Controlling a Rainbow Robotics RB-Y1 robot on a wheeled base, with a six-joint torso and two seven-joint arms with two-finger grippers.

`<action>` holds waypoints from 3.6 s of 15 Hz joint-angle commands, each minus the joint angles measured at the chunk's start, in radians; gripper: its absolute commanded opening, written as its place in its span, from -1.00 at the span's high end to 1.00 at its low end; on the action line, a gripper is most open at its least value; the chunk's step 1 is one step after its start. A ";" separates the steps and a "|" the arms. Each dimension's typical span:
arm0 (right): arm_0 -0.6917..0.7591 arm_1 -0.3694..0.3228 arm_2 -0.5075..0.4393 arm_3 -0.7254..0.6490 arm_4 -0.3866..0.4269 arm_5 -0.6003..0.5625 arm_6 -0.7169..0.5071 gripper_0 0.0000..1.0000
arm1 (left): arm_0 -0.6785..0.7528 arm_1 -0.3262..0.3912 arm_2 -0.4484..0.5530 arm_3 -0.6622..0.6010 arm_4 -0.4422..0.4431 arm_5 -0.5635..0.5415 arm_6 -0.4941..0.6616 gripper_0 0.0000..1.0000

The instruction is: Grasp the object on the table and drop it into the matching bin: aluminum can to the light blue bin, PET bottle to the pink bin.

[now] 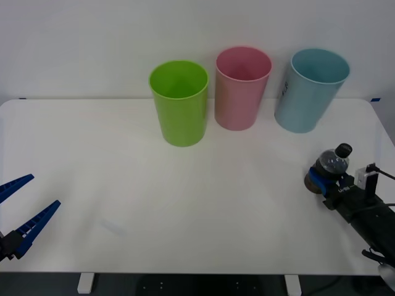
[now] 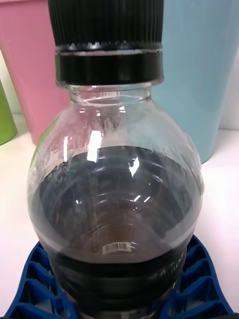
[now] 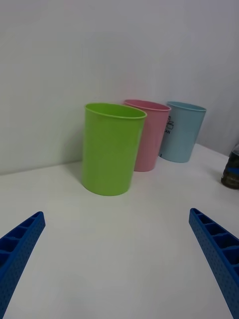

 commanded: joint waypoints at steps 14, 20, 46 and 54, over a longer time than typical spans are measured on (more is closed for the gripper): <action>0.245 -0.002 0.019 -0.547 0.056 0.043 -0.473 1.00 | 0.000 0.000 0.000 0.000 0.000 0.000 0.000 -1.00; 0.237 -0.032 0.025 -0.718 0.092 0.058 -0.682 1.00 | 0.000 0.000 0.000 0.000 0.000 0.000 0.000 -1.00; -0.533 -0.239 0.355 -0.283 0.161 0.207 -0.749 1.00 | 0.000 0.000 0.000 0.000 0.000 0.000 0.000 -1.00; -0.743 -0.110 0.355 0.003 0.292 0.201 -0.657 1.00 | 0.000 0.000 0.000 0.000 0.000 0.000 0.000 -1.00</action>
